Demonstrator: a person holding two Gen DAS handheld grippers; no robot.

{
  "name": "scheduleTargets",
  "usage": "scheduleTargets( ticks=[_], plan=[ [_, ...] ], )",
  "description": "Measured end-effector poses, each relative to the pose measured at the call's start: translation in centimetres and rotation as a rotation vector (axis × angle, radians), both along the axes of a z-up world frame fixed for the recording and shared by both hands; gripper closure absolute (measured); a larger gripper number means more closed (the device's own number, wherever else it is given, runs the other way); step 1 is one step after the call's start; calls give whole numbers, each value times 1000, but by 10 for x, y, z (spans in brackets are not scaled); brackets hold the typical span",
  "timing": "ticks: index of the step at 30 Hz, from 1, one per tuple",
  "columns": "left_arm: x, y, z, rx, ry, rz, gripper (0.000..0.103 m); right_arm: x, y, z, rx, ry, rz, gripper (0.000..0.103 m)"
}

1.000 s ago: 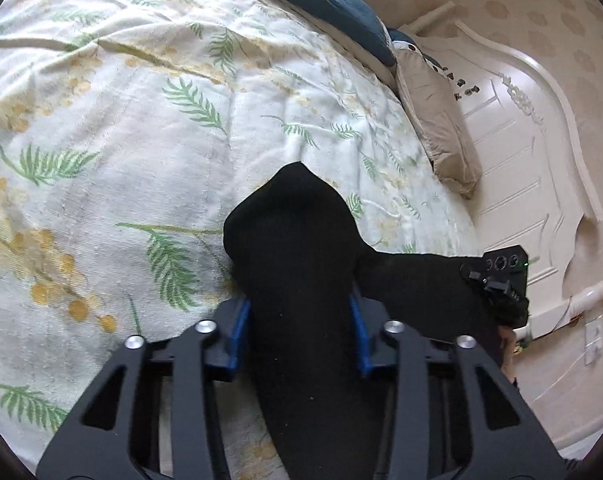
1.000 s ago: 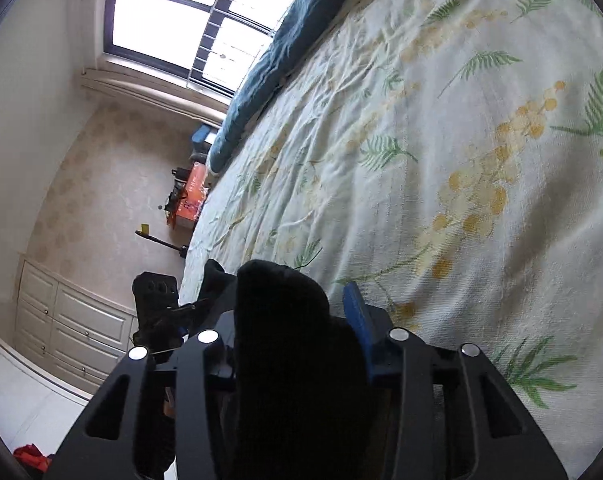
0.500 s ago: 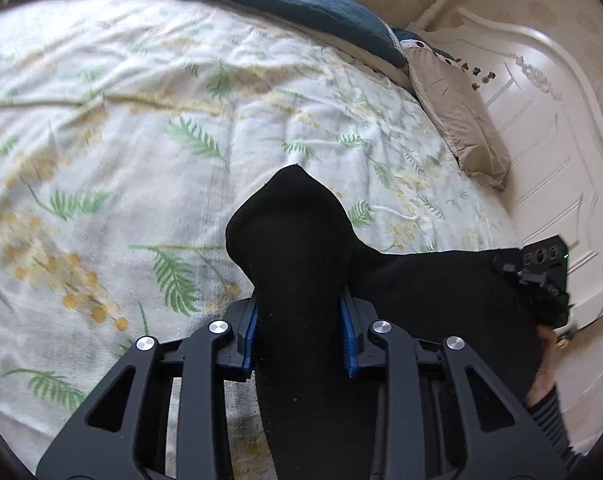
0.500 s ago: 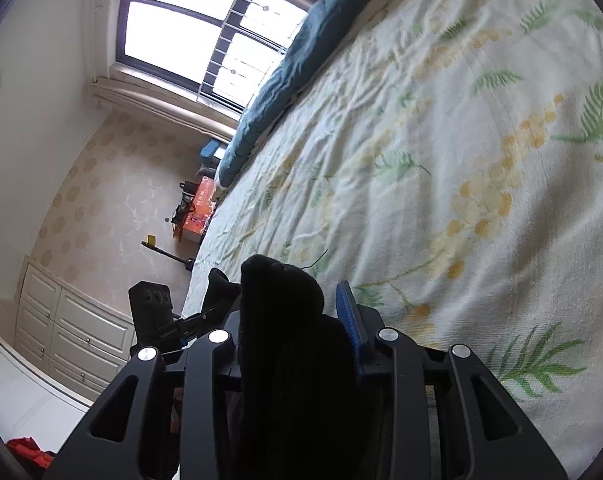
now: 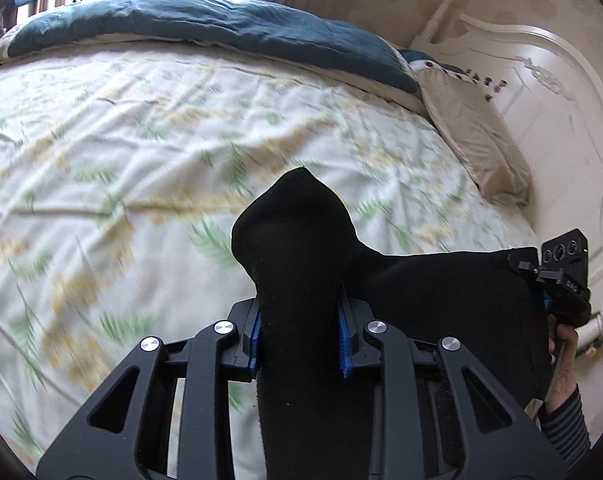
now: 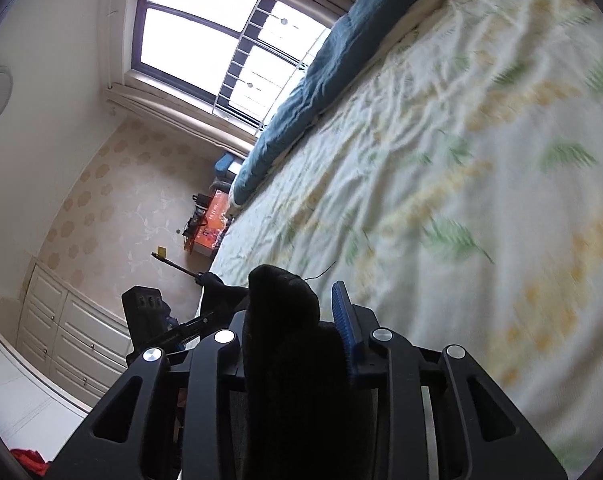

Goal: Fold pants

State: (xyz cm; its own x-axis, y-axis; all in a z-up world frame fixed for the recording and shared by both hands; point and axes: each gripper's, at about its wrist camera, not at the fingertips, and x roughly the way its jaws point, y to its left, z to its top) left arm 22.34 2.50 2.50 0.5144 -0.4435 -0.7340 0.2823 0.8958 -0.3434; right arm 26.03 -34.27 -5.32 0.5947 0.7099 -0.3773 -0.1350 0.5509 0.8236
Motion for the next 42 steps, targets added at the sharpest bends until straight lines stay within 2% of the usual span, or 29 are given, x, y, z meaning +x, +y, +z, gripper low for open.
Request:
scheduleTargets(
  ticks=[5,10,13,16,31,35,37,39,42],
  plan=[
    [41,10,-4,20,18,33,76,41,10,1,-1,12,0,73],
    [71,16,-32,41,93,47,76,72,11,-29,12,95,-16,73],
    [75,20,-45,17,115,50,75,76,3,-47,31,136,-29,74],
    [76,23,-49,-9,118,52,74,75,0,-54,63,133,-28,74],
    [79,23,-53,-14,127,50,65,73,-3,-54,68,149,-32,73],
    [77,23,-52,4,130,52,55,64,-7,-49,82,160,-60,62],
    [70,24,-46,39,110,62,39,54,-9,-43,76,164,-80,55],
    [58,26,-41,58,86,57,30,43,-13,-36,60,157,-94,46],
    [35,37,-35,3,63,33,24,18,-19,-28,42,153,-104,40]
  ],
)
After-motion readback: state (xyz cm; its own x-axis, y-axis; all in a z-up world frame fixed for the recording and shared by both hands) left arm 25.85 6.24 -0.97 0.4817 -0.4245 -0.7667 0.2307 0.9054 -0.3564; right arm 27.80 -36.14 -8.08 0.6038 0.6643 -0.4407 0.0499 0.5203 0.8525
